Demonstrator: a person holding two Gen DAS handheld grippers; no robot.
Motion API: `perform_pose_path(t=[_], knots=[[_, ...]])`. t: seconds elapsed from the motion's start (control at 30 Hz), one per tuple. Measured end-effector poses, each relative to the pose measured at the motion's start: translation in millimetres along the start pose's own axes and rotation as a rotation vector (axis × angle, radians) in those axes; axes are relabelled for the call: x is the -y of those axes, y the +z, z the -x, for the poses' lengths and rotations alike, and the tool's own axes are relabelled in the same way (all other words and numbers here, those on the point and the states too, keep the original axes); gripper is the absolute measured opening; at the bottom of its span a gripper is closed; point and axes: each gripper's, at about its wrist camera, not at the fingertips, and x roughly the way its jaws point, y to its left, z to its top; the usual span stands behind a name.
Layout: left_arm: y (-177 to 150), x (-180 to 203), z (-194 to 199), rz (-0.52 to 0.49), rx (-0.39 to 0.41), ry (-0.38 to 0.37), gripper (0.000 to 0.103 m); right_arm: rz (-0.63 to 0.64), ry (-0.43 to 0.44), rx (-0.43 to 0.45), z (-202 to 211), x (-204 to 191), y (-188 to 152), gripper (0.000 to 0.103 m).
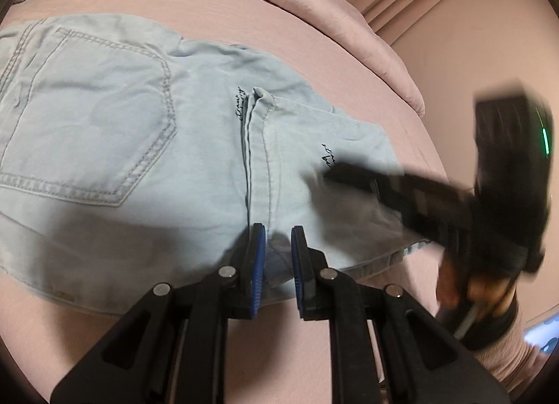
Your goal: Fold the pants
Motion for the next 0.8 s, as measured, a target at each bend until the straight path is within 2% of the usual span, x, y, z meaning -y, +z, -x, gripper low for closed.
perform_pose_path(t=[0.1,0.17,0.23,0.27,0.3,0.4,0.5,0.53,0.57,0.63,0.67,0.73,0.8], knots=[[-2,1,-2,0.002,-0.004,0.005,0.014,0.033,-0.033,-0.067,-3,-9,-36,0.007],[-1,4,-5,-0.012,-0.001,0.015,0.014,0.063,-0.047,-0.023,8,-13,-62,0.007],[3,3,-5,-0.014,-0.002,0.023,0.015,0.051,-0.006,-0.012,23,-11,-71,0.007],[4,0,-4,-0.010,-0.005,0.034,0.021,0.020,0.024,-0.004,33,-5,-73,0.007],[5,-1,-4,-0.004,-0.010,0.037,0.021,0.009,0.029,0.005,39,-1,-73,0.007],[5,-3,-1,0.020,-0.008,0.021,0.022,-0.022,-0.058,0.085,63,17,-64,0.007],[2,-5,9,0.031,0.004,0.019,0.033,-0.142,-0.139,0.139,73,52,-57,0.008],[1,-7,16,0.039,0.015,0.018,0.040,-0.179,-0.205,0.119,67,67,-59,0.008],[0,-8,21,0.045,0.022,0.018,0.045,-0.206,-0.236,0.072,56,78,-63,0.008],[-4,-17,37,0.069,0.044,0.019,0.047,-0.251,-0.223,0.016,36,84,-72,0.008],[-6,-23,46,0.088,0.057,0.018,0.049,-0.252,-0.221,0.053,37,82,-76,0.009],[-12,-41,65,0.151,0.081,0.017,0.050,-0.238,-0.232,0.065,40,76,-74,0.010],[-16,-57,76,0.221,0.102,0.002,0.050,-0.246,-0.229,0.071,40,74,-70,0.018]])
